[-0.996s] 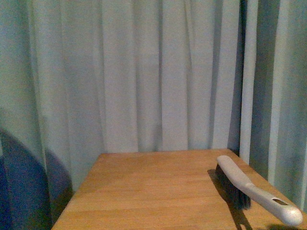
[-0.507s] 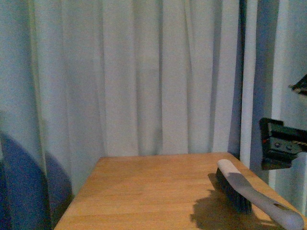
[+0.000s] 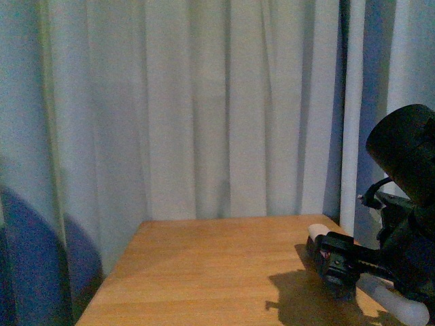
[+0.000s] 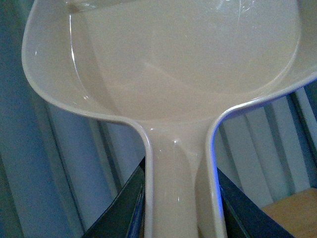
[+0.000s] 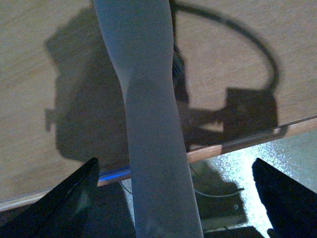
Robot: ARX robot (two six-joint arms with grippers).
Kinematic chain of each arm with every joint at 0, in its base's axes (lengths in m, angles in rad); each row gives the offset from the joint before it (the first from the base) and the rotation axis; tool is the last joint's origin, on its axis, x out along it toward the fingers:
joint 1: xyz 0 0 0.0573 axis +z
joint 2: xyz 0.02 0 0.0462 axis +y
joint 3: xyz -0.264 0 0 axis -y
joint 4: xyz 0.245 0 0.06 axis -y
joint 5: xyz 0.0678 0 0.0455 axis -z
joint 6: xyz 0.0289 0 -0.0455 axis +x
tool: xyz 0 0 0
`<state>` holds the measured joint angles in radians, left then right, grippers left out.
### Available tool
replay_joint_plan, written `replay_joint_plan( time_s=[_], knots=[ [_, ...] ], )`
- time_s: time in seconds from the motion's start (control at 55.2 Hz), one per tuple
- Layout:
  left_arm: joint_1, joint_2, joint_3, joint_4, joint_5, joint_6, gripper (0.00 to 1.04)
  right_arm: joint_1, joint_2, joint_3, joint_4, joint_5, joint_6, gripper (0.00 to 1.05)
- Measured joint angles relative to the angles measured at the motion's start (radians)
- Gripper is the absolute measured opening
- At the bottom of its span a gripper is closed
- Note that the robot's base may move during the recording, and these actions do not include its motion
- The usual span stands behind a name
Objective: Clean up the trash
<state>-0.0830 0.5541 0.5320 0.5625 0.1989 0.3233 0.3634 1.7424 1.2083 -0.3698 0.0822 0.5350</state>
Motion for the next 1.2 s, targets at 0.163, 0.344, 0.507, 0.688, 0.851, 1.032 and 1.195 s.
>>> replay_joint_plan(
  time_s=[0.163,0.344,0.507,0.688,0.851,1.032,1.195],
  knots=[
    [0.000,0.000,0.000,0.000,0.000,0.000,0.28,0.000,0.000,0.000,0.007,-0.001,0.000,0.54],
    [0.000,0.000,0.000,0.000,0.000,0.000,0.28,0.000,0.000,0.000,0.007,-0.005,-0.001,0.31],
    [0.000,0.000,0.000,0.000,0.000,0.000,0.28,-0.001,-0.023,-0.016,0.046,-0.007,-0.020,0.20],
    [0.000,0.000,0.000,0.000,0.000,0.000,0.28,0.014,-0.158,-0.127,0.250,0.107,-0.171,0.20],
    [0.000,0.000,0.000,0.000,0.000,0.000,0.28,0.045,-0.429,-0.309,0.523,0.204,-0.400,0.20],
    [0.000,0.000,0.000,0.000,0.000,0.000,0.28,0.058,-0.694,-0.495,0.644,0.274,-0.558,0.20],
    [0.000,0.000,0.000,0.000,0.000,0.000,0.28,0.051,-0.912,-0.635,0.703,0.322,-0.624,0.19]
  ],
)
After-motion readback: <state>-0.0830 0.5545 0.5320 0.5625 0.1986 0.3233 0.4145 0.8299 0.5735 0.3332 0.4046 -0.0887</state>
